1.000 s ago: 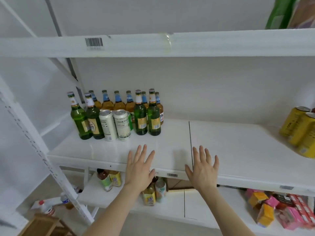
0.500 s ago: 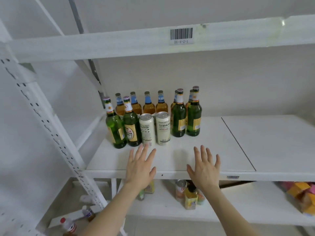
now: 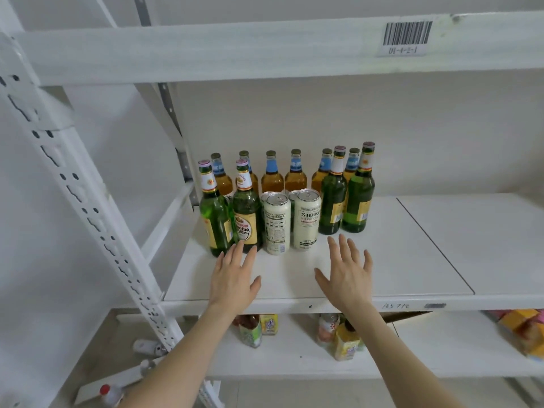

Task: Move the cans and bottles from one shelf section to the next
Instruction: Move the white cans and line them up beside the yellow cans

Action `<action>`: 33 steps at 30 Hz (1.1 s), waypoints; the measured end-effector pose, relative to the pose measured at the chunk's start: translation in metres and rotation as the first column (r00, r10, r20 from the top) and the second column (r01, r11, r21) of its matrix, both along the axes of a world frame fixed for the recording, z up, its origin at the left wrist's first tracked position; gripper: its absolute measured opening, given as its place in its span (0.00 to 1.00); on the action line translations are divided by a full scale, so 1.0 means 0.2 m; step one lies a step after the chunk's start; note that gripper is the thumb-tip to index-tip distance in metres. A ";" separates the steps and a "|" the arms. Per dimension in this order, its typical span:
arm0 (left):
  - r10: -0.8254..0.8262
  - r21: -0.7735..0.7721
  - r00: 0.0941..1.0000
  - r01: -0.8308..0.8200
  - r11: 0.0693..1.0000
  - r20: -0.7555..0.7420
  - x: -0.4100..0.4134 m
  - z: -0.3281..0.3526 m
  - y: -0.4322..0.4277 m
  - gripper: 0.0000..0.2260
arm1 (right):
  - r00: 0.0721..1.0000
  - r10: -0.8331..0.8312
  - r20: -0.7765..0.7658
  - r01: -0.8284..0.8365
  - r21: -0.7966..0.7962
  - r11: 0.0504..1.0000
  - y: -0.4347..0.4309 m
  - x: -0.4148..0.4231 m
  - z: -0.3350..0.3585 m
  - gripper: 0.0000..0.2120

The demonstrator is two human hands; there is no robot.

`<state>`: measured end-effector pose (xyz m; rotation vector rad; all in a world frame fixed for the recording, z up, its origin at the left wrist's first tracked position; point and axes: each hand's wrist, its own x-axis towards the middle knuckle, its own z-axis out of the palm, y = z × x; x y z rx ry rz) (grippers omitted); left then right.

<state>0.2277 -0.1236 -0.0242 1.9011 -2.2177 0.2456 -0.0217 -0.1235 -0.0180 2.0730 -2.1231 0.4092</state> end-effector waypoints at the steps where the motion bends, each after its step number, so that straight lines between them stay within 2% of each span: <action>1: -0.001 -0.005 1.000 0.001 1.000 -0.022 -0.01 -0.01 -0.03 0.31 | 1.000 0.001 0.008 -0.001 -0.008 1.000 -0.03 0.00 0.01 0.37; 9: -0.019 -0.027 0.963 0.012 1.000 -0.271 -0.14 -0.08 -0.26 0.34 | 0.993 0.044 0.108 -0.042 -0.027 0.999 -0.32 -0.04 0.01 0.38; 12: -0.041 -0.063 0.923 0.018 0.998 -0.383 -0.20 -0.11 -0.33 0.33 | 0.969 0.105 0.223 -0.102 -0.023 0.995 -0.43 -0.04 -0.01 0.38; 14: -0.037 -0.069 0.884 0.005 0.998 -0.465 -0.24 -0.14 -0.37 0.33 | 0.894 0.158 0.419 -0.165 -0.021 0.986 -0.50 -0.03 -0.03 0.38; 16: -0.025 -0.047 0.806 -0.004 0.999 -0.592 -0.26 -0.16 -0.41 0.34 | 0.761 0.195 0.619 -0.237 -0.015 0.971 -0.56 -0.04 -0.04 0.37; 20: -0.025 -0.015 0.640 0.020 1.000 -0.768 -0.29 -0.20 -0.49 0.34 | 0.499 0.154 0.853 -0.317 0.015 0.948 -0.67 -0.04 -0.03 0.31; 25: 0.036 0.067 0.472 0.049 0.997 -0.881 -0.32 -0.21 -0.55 0.33 | 0.307 0.127 0.943 -0.386 0.002 0.923 -0.75 -0.04 -0.03 0.27; 29: 0.105 0.116 0.419 0.000 0.993 -0.902 -0.34 -0.22 -0.61 0.30 | 0.204 0.114 0.972 -0.402 -0.022 0.915 -0.76 -0.06 -0.02 0.27; 33: 0.145 0.143 0.356 -0.032 0.989 -0.923 -0.36 -0.21 -0.64 0.29 | 0.150 0.087 0.985 -0.423 -0.015 0.906 -0.76 -0.10 -0.01 0.30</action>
